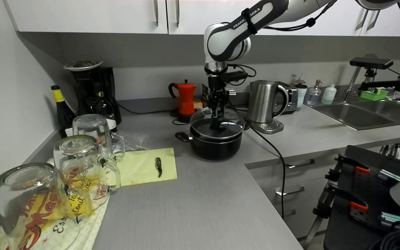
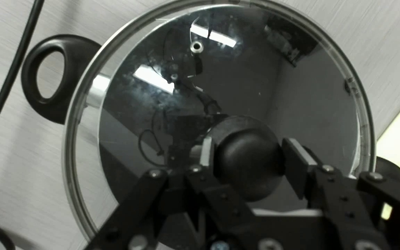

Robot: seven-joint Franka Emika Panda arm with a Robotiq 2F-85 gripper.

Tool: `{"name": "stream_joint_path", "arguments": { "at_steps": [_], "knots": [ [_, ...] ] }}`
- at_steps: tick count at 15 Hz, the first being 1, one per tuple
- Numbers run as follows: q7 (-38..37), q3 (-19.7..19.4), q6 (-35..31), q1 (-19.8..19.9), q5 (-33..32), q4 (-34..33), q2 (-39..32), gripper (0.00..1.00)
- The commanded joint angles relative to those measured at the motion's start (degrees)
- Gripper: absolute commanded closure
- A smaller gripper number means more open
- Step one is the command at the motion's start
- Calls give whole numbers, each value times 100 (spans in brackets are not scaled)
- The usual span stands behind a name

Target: Put the glass lid on the black pot.

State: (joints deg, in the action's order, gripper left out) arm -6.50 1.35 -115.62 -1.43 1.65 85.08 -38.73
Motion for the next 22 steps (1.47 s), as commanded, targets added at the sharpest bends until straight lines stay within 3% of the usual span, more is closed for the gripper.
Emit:
{"name": "stream_joint_path", "arguments": {
  "at_steps": [1, 22],
  "knots": [
    [-29, -3, 188, 12, 157, -431, -219, 75],
    [15, 35, 207, 51, 266, -698, -535, 75]
  ]
}}
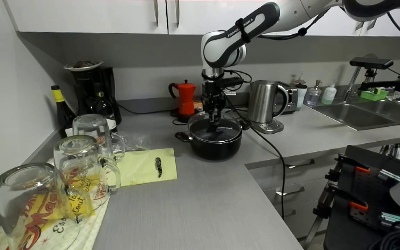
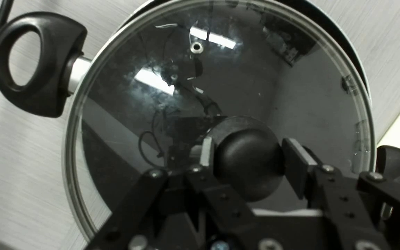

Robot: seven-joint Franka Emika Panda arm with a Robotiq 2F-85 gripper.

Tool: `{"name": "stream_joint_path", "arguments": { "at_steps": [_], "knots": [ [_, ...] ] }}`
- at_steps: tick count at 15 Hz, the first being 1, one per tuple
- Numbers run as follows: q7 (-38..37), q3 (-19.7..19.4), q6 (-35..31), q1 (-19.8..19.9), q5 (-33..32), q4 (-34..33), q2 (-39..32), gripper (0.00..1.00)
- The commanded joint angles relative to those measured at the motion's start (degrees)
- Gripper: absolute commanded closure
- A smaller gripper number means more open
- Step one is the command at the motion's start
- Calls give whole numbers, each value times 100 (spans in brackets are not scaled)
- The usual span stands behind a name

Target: Put the glass lid on the black pot.

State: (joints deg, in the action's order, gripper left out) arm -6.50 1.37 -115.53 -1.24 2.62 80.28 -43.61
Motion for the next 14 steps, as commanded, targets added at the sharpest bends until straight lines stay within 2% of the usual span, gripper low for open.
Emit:
{"name": "stream_joint_path", "arguments": {
  "at_steps": [1, 14],
  "knots": [
    [16, 35, 199, 35, 177, -215, -51, 75],
    [-46, 67, 629, 48, 411, -302, -146, 75]
  ]
}}
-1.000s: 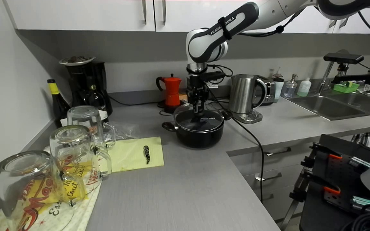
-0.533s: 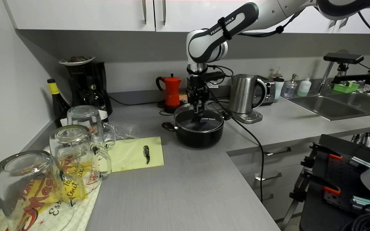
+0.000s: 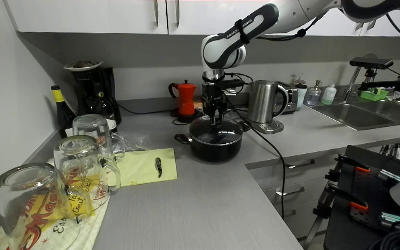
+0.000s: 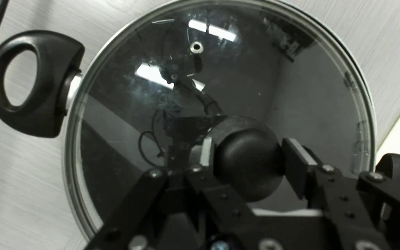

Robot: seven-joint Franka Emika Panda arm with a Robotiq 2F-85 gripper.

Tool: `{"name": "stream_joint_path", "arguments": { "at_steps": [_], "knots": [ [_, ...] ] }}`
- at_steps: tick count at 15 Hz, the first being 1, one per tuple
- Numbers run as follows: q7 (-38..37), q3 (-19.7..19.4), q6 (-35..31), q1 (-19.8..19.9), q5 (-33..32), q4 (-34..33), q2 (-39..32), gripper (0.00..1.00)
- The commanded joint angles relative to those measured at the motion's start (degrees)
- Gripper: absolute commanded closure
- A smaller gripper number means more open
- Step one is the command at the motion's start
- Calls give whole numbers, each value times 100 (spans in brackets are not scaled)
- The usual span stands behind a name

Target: Put the glass lid on the black pot.

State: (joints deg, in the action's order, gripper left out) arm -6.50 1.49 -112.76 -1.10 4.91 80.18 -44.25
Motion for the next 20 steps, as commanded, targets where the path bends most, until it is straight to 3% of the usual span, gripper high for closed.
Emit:
{"name": "stream_joint_path", "arguments": {
  "at_steps": [1, 10, 20],
  "knots": [
    [-51, 60, 415, 34, 201, -324, -100, 75],
    [-95, 96, 960, 9, 300, -776, -304, 75],
    [-41, 100, 1129, 38, 338, -1046, -564, 75]
  ]
}}
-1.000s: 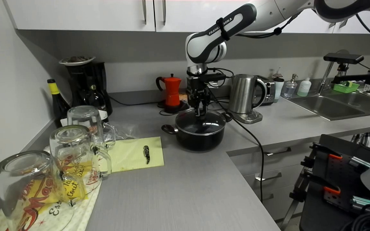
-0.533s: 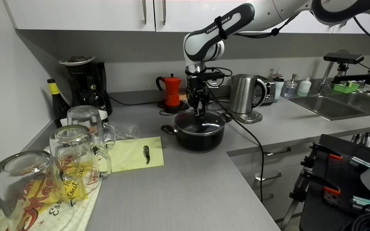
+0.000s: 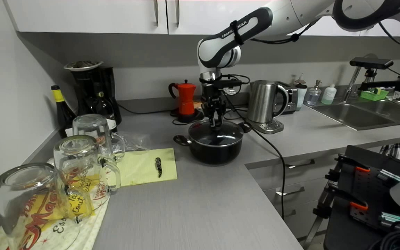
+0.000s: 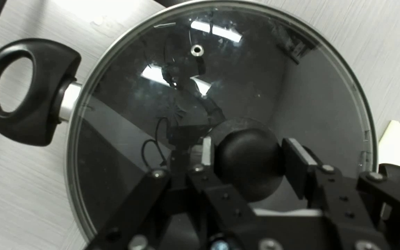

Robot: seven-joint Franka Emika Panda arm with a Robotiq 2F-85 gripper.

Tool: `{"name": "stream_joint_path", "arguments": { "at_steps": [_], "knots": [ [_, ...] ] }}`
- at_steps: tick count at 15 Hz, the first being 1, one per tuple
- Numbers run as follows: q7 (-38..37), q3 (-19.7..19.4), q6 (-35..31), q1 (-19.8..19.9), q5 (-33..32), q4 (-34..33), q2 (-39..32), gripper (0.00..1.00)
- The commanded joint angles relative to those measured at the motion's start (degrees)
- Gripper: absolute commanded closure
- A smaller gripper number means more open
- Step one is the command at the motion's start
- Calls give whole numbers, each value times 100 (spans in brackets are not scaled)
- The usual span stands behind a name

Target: Put the glass lid on the black pot.

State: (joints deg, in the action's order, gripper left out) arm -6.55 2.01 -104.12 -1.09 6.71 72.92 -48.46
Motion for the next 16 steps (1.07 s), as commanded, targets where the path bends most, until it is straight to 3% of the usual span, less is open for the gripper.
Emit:
{"name": "stream_joint_path", "arguments": {
  "at_steps": [1, 3, 4, 5, 8, 15, 16],
  "knots": [
    [-17, 54, 254, 40, 160, -314, -149, 75],
    [69, 80, 213, 56, 170, -257, -115, 72],
    [73, 75, 167, 52, 162, -218, -92, 25],
    [77, 77, 164, 54, 166, -205, -78, 23],
    [86, 102, 85, 49, 190, -88, 59, 4],
    [33, 60, -237, -25, 98, 333, 594, 0],
    [15, 45, -49, -34, 66, -5, 295, 0]
  ]
}}
